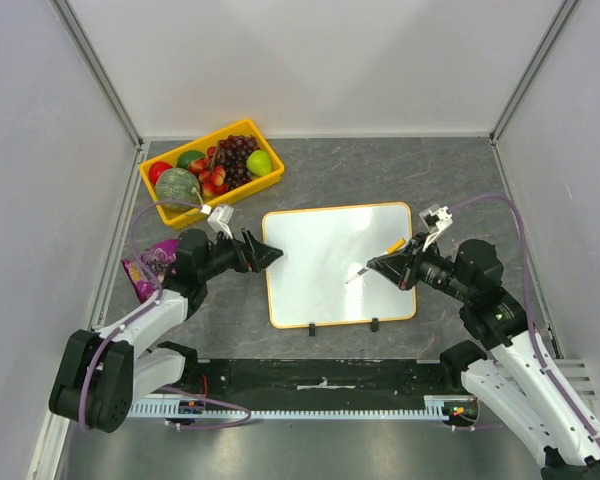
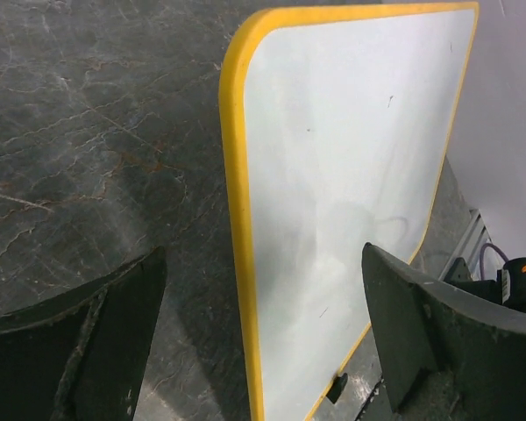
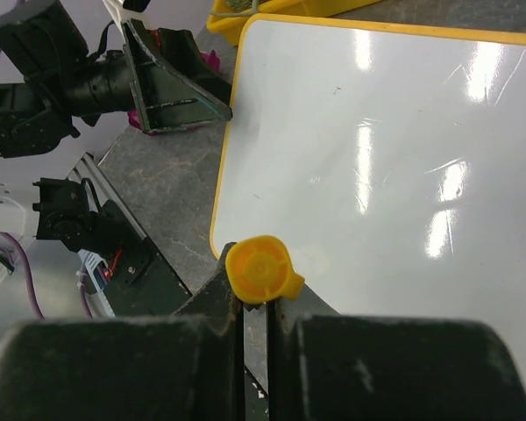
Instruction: Write a sentence on the whiteboard
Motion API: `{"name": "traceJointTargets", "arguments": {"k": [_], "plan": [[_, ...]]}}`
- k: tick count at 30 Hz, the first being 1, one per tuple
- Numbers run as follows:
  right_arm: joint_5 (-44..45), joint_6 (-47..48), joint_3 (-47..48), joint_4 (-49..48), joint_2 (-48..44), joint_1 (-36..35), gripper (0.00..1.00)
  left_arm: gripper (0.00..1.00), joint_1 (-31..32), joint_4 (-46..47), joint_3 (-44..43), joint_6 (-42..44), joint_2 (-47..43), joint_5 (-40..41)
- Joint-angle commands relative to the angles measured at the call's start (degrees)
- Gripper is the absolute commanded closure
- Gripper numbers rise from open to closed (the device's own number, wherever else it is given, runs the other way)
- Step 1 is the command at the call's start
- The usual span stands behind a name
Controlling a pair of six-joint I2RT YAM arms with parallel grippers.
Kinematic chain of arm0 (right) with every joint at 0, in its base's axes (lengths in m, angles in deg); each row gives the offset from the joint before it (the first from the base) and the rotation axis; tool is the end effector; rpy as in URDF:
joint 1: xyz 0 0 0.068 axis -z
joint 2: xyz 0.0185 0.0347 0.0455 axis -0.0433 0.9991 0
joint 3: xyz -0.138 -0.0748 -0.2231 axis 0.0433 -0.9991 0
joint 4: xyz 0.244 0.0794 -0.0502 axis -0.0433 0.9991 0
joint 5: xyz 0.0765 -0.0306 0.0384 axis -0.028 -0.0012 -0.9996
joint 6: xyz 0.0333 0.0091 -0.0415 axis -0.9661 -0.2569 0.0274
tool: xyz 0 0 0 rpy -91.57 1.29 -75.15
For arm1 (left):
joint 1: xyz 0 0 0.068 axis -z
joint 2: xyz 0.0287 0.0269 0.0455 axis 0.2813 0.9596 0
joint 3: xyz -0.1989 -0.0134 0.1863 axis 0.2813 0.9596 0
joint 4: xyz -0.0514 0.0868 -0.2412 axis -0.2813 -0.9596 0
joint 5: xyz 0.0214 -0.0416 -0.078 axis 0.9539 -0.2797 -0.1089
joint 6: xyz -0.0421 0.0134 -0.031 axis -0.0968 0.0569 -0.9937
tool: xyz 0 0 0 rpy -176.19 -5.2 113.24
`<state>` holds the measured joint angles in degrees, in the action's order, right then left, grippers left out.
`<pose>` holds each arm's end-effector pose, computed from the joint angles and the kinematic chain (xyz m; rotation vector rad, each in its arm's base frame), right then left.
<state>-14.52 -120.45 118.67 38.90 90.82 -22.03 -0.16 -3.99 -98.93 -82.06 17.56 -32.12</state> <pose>0.1245 0.0745 0.3057 -0.2462 1.8943 1.1005 0.2104 -0.0799 0.2046 0.1112 1.9963 -1.0609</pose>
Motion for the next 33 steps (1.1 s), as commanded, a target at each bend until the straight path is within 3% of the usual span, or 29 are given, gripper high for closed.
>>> {"name": "traceJointTargets", "arguments": {"k": [1,7,15,19,33], "plan": [[-1.56,0.28,1.98,-5.42,1.24,0.08,1.00,0.05,-0.28,21.55,4.58,-0.53,3.03,-4.85],[-1.30,0.81,2.07,-5.86,3.08,0.08,1.00,0.09,-0.28,35.98,5.65,-1.93,9.89,-13.47],[-0.95,0.46,1.63,-7.36,4.76,-0.01,1.00,0.19,-0.54,39.08,6.61,-4.40,13.33,-17.71],[-0.86,0.99,1.89,-7.44,5.20,0.08,1.00,0.28,-0.45,40.48,6.96,-5.45,14.90,-19.20],[-0.94,1.60,1.63,-8.50,6.43,0.17,1.00,0.96,-0.45,40.92,6.26,-5.45,18.68,-23.68]]}}
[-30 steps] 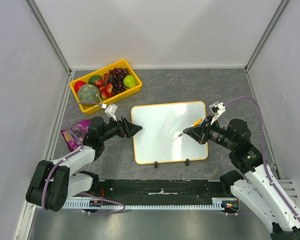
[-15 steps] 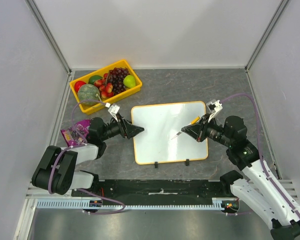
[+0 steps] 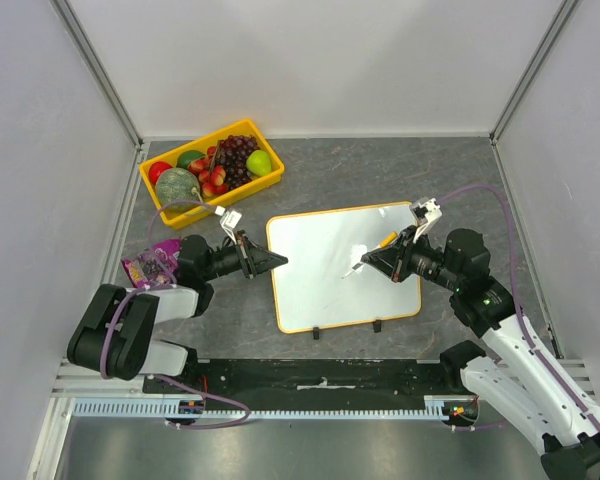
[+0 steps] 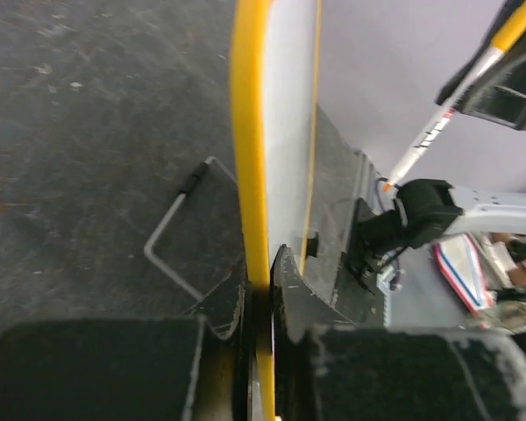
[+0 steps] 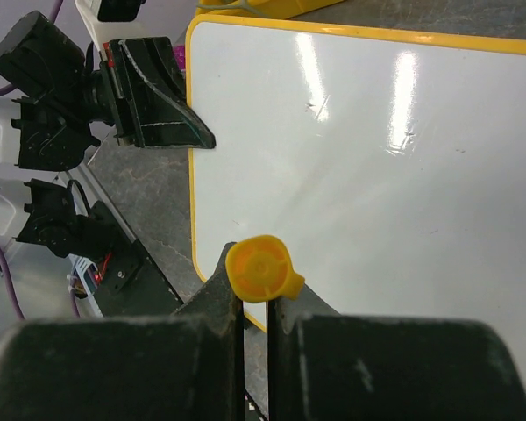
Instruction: Write a sentence on the whiteboard
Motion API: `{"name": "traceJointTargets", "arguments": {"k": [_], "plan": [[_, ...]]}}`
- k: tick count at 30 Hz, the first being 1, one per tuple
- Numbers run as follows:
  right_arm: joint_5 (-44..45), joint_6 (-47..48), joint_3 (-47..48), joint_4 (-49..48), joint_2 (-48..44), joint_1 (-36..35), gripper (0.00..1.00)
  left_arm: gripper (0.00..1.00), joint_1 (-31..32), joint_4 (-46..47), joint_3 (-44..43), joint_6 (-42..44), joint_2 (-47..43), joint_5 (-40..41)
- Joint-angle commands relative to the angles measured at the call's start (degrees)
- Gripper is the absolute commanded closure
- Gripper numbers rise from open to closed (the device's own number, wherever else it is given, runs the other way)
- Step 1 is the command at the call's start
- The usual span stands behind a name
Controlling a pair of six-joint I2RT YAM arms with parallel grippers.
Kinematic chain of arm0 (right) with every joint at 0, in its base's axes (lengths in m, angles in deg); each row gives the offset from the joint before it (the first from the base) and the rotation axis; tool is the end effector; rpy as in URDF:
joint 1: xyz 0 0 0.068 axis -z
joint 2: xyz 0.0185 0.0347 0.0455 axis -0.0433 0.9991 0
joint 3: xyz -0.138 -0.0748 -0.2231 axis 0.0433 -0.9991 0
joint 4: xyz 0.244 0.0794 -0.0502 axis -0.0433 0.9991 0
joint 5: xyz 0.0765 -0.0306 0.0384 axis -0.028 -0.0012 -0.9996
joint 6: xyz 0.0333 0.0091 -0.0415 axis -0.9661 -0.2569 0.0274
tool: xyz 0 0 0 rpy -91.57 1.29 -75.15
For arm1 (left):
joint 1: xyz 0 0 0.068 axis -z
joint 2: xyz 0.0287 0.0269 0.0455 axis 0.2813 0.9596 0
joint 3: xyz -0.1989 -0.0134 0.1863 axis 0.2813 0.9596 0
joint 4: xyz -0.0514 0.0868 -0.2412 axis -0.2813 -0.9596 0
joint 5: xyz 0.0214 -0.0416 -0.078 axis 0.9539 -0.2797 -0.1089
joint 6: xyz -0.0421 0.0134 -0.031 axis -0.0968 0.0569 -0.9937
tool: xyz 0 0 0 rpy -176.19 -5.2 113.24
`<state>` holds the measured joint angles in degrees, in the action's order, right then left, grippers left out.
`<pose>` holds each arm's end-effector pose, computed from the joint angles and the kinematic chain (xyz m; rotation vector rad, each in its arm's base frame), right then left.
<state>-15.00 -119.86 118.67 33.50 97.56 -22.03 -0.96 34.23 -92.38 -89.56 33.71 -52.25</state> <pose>0.1466 0.0849 0.2993 -0.2570 1.9159 1.0987 0.2163 -0.0880 0.1783 0.3792 1.7755 -1.4161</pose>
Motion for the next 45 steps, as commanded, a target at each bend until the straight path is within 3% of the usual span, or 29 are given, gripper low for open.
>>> {"name": "traceJointTargets", "arguments": {"k": [1,8,16,25,37,45], "plan": [[-0.46,1.01,1.72,-3.10,-0.39,0.17,1.00,0.98,0.27,3.13,-0.38,1.96,3.32,-4.25],[-0.02,0.75,0.93,-2.93,-1.62,0.17,1.00,0.98,0.18,6.74,0.41,-0.16,7.46,-9.79],[0.15,0.75,1.01,-2.93,-2.15,-0.01,1.00,0.98,0.27,-9.42,1.11,7.92,-0.53,-5.76],[4.27,3.12,2.94,-2.22,-0.31,-1.24,1.00,0.98,0.36,-8.73,1.99,8.46,-2.21,-5.40],[14.56,3.74,3.56,-9.43,6.37,-13.01,1.00,0.98,0.27,-11.72,1.11,9.25,-1.51,-3.73],[19.48,5.67,4.88,-11.98,8.57,-16.97,1.00,0.98,0.27,-12.69,0.93,9.69,-1.77,-3.03]]}}
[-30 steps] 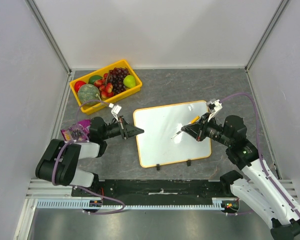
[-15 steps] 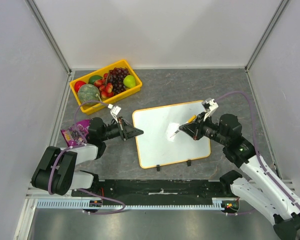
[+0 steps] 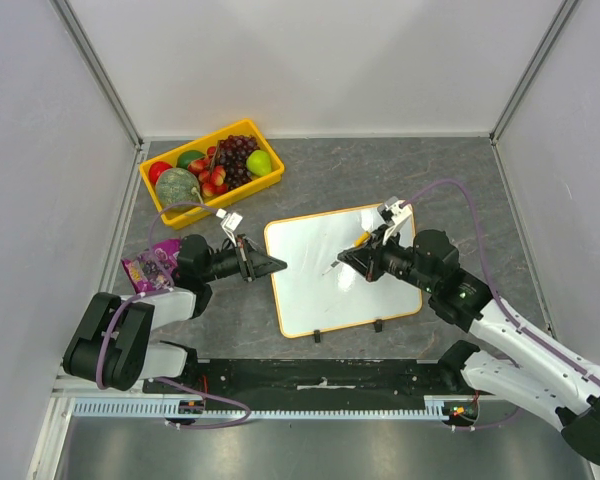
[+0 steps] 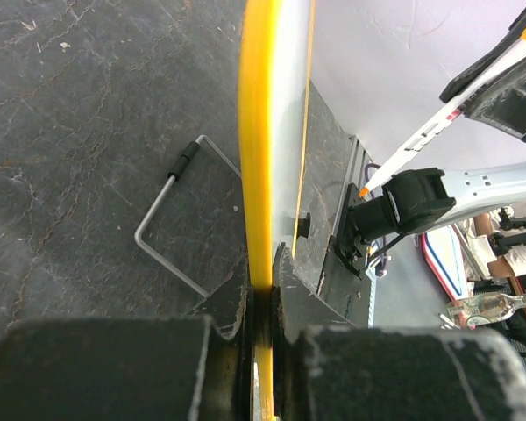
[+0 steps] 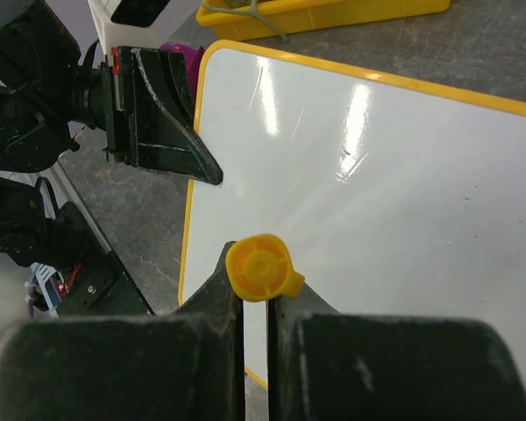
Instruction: Write a sentence on the whiteboard
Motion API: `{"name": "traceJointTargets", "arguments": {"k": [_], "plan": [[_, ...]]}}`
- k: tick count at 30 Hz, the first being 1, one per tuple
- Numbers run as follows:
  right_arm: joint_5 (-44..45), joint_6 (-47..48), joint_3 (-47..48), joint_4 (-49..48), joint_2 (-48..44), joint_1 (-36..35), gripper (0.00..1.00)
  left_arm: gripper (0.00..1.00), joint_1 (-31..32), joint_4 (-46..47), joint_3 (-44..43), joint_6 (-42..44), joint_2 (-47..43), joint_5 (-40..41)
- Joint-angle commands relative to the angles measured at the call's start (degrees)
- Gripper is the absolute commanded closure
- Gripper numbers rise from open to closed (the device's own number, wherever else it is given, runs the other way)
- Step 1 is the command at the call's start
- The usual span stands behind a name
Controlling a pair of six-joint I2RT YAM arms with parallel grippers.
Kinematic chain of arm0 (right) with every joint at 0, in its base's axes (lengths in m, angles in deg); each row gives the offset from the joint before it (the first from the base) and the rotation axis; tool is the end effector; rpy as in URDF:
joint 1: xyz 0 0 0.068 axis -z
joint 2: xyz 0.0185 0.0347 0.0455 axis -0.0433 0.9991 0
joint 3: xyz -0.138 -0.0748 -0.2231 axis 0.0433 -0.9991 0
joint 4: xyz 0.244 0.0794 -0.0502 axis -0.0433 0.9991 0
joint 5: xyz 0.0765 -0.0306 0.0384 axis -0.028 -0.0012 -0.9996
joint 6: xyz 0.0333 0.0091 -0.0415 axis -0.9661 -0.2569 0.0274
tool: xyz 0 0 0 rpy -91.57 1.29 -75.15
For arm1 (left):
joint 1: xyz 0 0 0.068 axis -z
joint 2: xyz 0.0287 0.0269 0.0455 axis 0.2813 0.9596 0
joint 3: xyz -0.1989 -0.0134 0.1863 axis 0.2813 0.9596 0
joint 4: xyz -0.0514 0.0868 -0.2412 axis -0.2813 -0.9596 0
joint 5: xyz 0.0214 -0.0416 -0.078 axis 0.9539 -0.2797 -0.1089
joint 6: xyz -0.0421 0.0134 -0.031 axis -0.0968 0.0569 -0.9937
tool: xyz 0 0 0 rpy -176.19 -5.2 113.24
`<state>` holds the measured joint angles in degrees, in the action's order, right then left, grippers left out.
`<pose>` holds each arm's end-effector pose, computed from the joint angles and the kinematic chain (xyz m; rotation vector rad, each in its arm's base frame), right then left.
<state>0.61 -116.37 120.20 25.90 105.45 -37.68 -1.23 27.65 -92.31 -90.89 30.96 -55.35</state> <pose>0.1486 0.1349 0.2992 -0.3690 1.8736 1.0078 0.2107 -0.0866 0.1772 0.3686 1.8516 -1.4831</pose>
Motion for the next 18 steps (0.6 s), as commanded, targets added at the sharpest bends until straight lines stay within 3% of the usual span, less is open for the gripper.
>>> {"name": "traceJointTargets", "arguments": {"k": [1,18], "plan": [[4.23,2.35,3.26,-4.63,0.94,-1.67,1.00,0.98,0.53,-6.11,0.96,11.11,0.90,0.08],[4.41,2.17,2.91,-6.04,2.00,-3.25,1.00,0.98,0.53,-6.28,0.78,11.29,1.07,-0.10]]}}
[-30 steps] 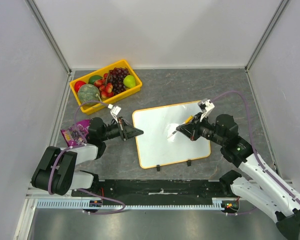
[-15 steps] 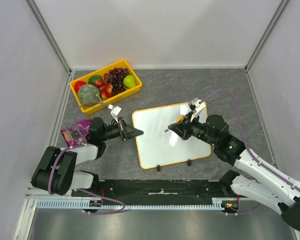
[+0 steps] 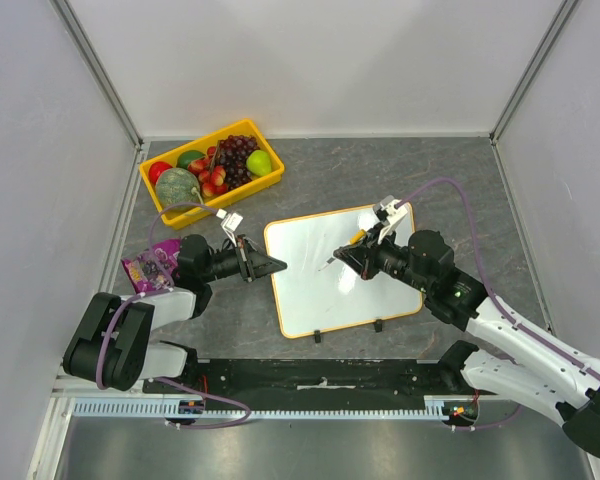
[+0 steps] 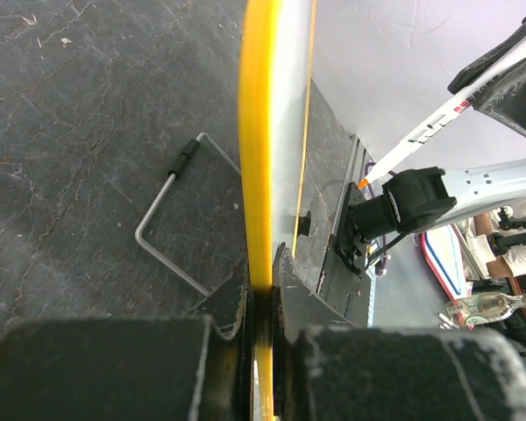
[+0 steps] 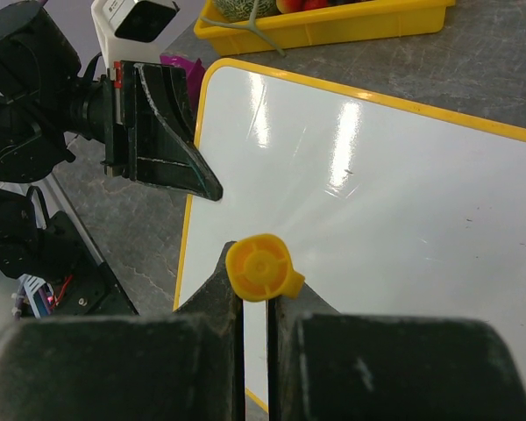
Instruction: Write a sentence on the whiteboard
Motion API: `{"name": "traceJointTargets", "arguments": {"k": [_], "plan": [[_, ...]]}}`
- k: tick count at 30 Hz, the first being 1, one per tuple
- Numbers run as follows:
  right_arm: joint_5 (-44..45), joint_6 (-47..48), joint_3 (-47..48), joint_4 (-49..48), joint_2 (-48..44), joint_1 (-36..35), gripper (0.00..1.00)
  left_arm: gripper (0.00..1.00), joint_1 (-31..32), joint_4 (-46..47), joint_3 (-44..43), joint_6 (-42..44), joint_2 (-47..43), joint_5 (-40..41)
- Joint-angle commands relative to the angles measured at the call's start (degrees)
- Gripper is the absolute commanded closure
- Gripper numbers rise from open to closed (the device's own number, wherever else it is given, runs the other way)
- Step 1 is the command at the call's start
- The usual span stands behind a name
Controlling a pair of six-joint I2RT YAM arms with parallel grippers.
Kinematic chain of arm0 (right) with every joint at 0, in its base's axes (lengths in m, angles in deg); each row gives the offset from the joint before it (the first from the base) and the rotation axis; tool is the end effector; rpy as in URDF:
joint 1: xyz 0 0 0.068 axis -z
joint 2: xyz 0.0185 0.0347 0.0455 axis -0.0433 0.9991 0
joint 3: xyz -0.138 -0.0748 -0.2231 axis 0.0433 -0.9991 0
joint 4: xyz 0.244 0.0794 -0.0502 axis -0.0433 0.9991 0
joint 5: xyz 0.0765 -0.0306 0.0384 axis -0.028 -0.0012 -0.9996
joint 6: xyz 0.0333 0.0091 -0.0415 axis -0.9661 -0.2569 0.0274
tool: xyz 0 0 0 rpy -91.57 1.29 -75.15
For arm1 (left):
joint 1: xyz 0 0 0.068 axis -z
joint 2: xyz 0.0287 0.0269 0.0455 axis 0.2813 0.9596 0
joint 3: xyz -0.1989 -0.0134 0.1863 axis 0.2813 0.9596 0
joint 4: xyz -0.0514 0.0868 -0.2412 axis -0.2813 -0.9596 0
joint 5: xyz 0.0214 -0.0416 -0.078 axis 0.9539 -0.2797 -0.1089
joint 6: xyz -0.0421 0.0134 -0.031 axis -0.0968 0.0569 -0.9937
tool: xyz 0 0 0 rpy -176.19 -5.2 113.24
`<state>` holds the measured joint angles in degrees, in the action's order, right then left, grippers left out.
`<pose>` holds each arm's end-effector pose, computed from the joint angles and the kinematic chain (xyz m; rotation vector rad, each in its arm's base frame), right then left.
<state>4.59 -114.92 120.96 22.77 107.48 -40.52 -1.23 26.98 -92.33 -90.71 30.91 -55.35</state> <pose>0.1496 0.1461 0.3032 -0.3819 1.8287 0.9760 0.2106 -0.0866 0.1763 0.3658 1.8603 -1.4831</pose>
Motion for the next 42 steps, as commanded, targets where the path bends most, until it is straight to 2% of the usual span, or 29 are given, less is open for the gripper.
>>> {"name": "traceJointTargets", "arguments": {"k": [1,42], "plan": [[0.34,0.56,2.15,-2.92,-0.03,-0.41,1.00,0.98,0.53,-5.61,0.80,11.11,1.12,-0.10],[1.49,0.38,0.30,-2.04,-1.79,-1.64,1.00,0.98,0.44,-5.17,0.45,11.20,2.08,-0.89]]}}
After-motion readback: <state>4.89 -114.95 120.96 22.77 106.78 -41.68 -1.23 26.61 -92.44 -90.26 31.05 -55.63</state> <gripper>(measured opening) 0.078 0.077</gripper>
